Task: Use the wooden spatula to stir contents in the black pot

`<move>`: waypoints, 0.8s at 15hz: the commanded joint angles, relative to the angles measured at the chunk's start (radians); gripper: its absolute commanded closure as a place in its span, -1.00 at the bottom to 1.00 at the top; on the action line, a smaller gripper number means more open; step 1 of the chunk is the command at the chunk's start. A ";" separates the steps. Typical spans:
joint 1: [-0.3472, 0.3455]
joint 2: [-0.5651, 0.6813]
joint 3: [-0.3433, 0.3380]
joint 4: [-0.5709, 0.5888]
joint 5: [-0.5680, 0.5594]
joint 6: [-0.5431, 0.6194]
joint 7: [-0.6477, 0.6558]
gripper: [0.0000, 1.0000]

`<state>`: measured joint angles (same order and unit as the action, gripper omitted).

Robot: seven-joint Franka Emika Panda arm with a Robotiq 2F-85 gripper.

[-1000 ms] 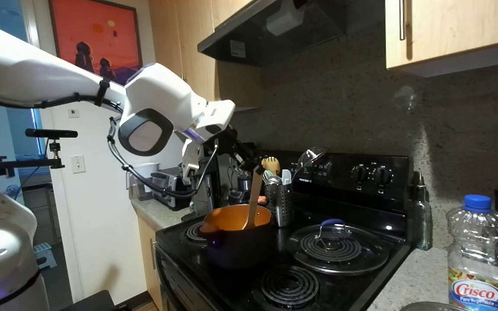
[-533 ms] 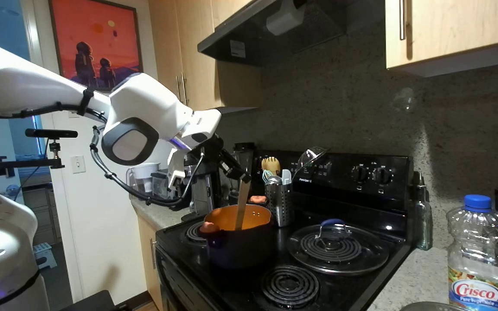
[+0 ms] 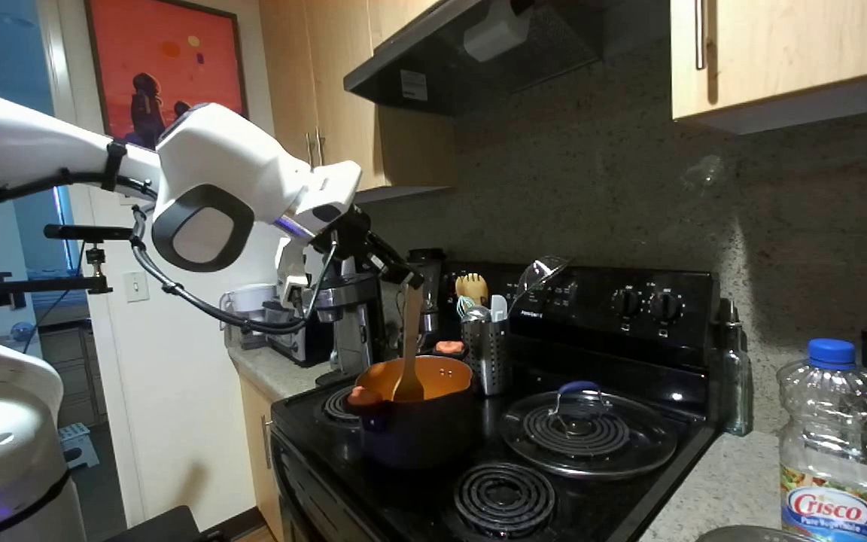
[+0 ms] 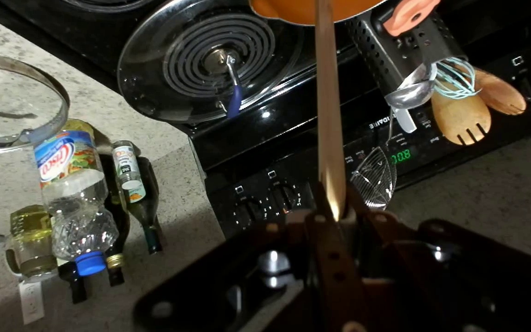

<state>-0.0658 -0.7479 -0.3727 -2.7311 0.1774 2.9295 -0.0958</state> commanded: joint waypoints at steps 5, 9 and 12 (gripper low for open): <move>0.085 -0.030 0.011 -0.025 0.004 -0.014 -0.017 0.88; 0.132 -0.017 0.019 -0.018 0.005 -0.002 -0.018 0.88; 0.161 -0.001 0.021 -0.007 0.006 0.009 -0.019 0.88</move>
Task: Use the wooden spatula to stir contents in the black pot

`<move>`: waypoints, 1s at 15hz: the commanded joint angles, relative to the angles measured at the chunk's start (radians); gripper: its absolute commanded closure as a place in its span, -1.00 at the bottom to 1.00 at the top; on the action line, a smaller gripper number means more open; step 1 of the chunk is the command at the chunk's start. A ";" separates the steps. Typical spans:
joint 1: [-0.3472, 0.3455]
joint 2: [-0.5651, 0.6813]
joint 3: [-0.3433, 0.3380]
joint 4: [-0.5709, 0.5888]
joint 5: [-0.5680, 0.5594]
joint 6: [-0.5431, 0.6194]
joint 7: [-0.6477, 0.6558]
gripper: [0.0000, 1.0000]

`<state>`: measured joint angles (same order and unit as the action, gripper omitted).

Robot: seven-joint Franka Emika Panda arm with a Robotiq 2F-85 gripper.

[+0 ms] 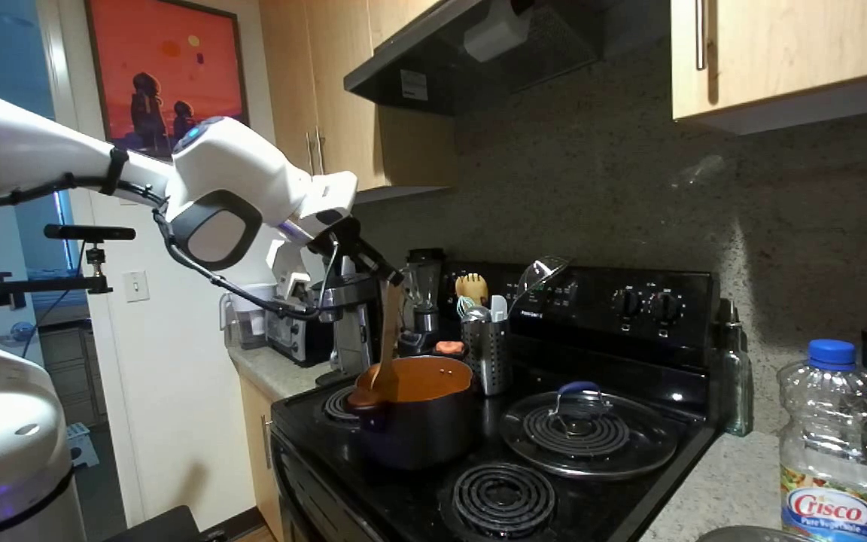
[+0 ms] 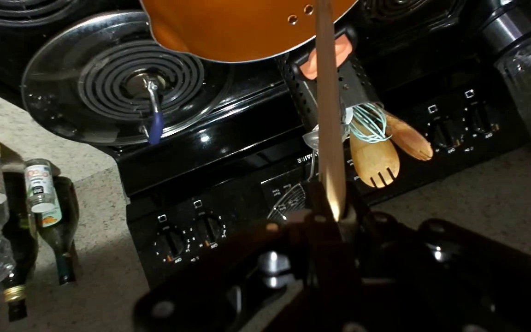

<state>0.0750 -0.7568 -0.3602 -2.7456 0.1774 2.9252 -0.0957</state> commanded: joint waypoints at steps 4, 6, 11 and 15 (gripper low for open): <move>0.042 0.041 0.011 0.027 0.002 0.037 -0.022 0.88; 0.052 0.059 0.008 0.042 0.001 0.045 -0.024 0.88; 0.079 0.115 -0.005 0.092 0.003 0.067 -0.036 0.88; 0.102 0.189 -0.030 0.164 0.006 0.072 -0.058 0.90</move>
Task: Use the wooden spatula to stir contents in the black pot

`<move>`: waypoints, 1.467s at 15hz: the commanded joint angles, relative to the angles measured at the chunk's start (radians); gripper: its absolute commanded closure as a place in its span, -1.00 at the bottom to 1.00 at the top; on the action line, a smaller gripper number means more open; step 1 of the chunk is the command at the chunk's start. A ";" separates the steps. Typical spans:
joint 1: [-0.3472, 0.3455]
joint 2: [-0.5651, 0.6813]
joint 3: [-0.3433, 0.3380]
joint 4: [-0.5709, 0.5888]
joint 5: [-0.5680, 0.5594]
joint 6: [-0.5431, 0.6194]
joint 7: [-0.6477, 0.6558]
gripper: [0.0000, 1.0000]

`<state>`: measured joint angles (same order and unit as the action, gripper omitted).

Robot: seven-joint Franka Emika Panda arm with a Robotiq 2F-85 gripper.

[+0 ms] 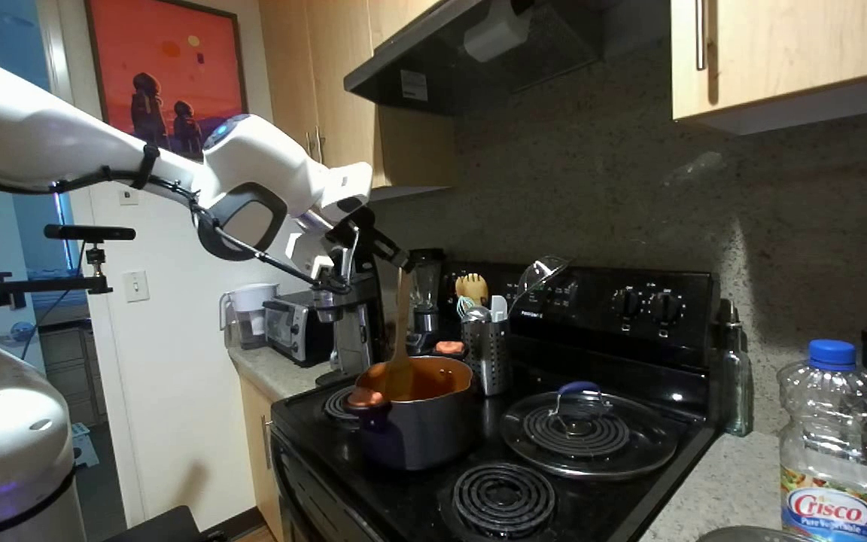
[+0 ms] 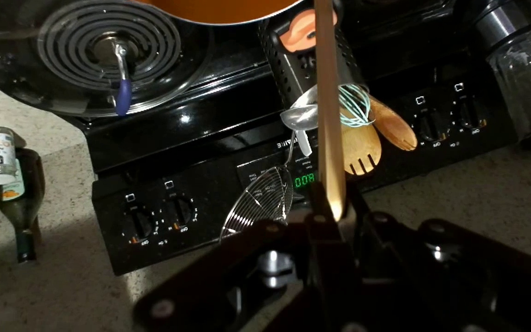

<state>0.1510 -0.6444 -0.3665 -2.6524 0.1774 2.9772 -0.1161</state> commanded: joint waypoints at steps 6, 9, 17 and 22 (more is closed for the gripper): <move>0.058 0.168 -0.075 0.170 0.011 0.003 -0.047 0.89; 0.080 0.191 -0.110 0.200 0.012 -0.005 -0.051 0.89; 0.114 0.211 -0.240 0.226 0.012 -0.014 -0.070 0.90; 0.091 0.130 -0.257 0.163 -0.014 -0.055 -0.089 0.90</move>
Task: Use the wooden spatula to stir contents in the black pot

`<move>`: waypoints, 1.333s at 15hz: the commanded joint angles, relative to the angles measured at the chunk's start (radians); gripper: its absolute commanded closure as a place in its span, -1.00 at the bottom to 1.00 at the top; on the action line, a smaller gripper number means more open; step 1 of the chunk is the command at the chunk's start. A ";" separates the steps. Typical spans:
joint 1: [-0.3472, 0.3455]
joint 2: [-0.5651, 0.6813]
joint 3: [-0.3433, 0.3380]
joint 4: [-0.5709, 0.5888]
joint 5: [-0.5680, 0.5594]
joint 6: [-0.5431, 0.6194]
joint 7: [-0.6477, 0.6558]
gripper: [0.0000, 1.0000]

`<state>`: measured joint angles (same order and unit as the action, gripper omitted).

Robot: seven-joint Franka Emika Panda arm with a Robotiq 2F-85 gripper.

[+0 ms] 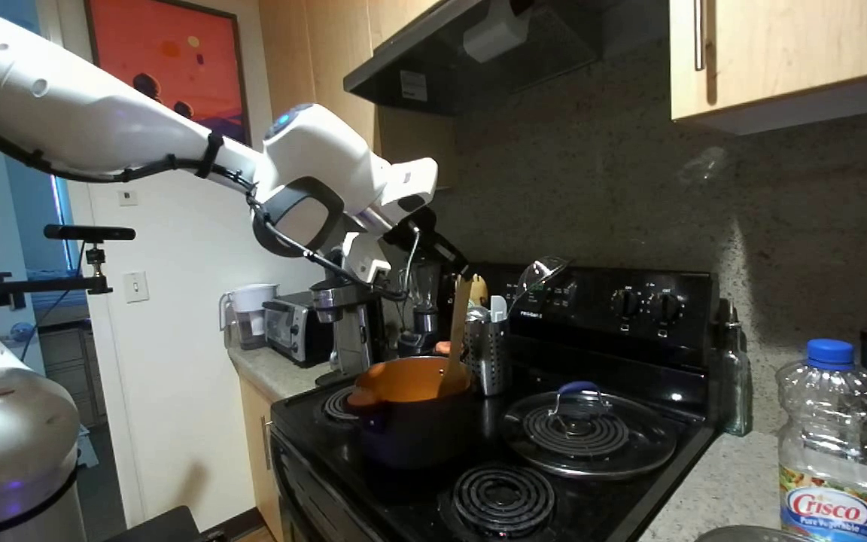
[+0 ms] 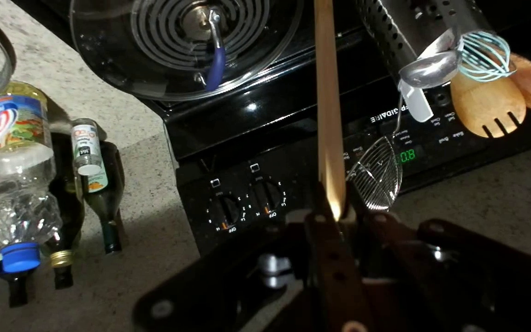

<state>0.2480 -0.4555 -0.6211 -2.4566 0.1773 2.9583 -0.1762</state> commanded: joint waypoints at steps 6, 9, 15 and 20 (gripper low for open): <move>-0.128 -0.176 0.102 -0.160 -0.011 -0.097 -0.056 0.89; -0.194 -0.245 0.151 -0.232 -0.019 -0.134 -0.077 0.89; -0.212 -0.351 0.175 -0.277 -0.012 -0.193 -0.117 0.89; -0.195 -0.383 0.168 -0.258 -0.003 -0.210 -0.114 0.89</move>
<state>0.0499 -0.8048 -0.4573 -2.7175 0.1685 2.7779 -0.2726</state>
